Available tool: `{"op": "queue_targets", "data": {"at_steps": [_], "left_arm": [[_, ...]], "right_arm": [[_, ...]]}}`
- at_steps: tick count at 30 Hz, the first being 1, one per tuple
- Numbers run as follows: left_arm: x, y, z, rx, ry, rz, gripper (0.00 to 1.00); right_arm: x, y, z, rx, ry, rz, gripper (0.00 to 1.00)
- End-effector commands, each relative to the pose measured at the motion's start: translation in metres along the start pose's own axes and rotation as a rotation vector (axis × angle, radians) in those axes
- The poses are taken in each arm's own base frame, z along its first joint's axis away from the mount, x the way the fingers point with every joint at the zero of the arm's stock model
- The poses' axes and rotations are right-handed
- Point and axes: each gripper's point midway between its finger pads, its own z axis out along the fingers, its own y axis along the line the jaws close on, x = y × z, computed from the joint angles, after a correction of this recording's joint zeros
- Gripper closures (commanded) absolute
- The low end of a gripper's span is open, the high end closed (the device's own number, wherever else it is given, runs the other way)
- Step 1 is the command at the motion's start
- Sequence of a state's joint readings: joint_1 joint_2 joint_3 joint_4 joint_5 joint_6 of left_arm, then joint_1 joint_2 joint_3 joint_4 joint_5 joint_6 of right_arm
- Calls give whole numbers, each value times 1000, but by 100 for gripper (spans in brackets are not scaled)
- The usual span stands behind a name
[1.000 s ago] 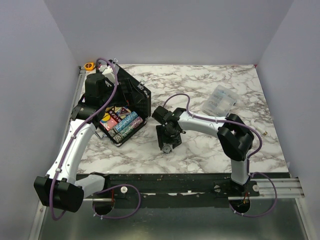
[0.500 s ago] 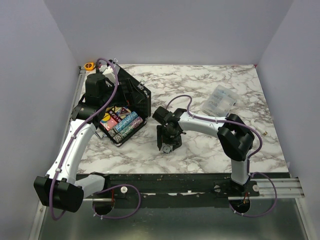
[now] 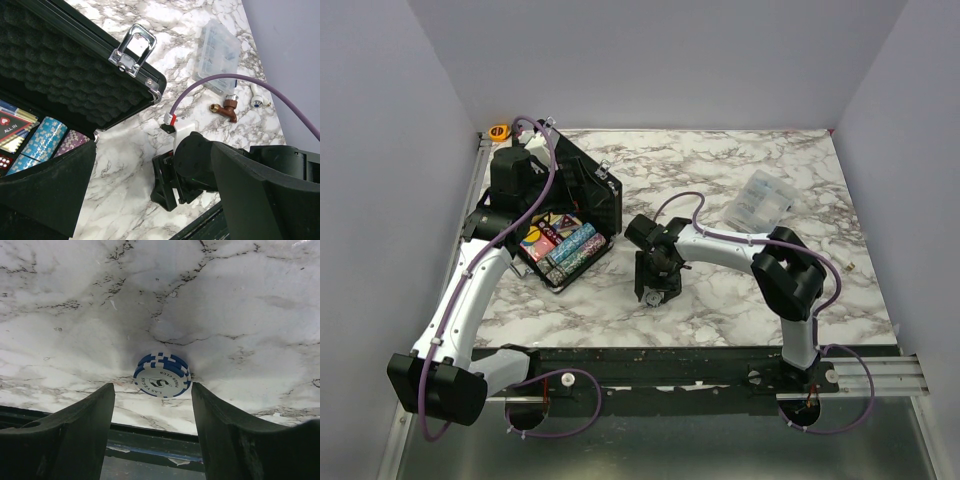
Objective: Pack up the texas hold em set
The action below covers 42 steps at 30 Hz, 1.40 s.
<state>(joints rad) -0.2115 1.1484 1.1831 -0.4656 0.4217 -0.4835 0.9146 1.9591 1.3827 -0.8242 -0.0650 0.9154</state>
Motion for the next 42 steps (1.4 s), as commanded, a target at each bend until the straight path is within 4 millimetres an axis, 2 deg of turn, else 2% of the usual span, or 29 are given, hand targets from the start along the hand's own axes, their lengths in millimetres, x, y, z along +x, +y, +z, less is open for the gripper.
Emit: {"op": "queue_targets", "data": {"at_steps": [1, 6, 13, 22, 31, 42], "left_arm": [[-2, -11, -6, 39, -13, 14, 3], [-2, -12, -7, 43, -13, 14, 3], [-3, -13, -7, 46, -13, 13, 4], [-3, -14, -7, 50, -14, 13, 3], [-3, -18, -8, 68, -12, 9, 3], [-1, -21, -8, 89, -6, 1, 3]], "right_arm": [[-1, -4, 9, 38, 6, 34, 35], [-1, -8, 15, 66, 11, 52, 37], [-2, -15, 16, 138, 25, 80, 48], [1, -29, 27, 253, 59, 89, 48], [0, -33, 34, 315, 76, 122, 48], [7, -50, 42, 406, 89, 155, 57]]}}
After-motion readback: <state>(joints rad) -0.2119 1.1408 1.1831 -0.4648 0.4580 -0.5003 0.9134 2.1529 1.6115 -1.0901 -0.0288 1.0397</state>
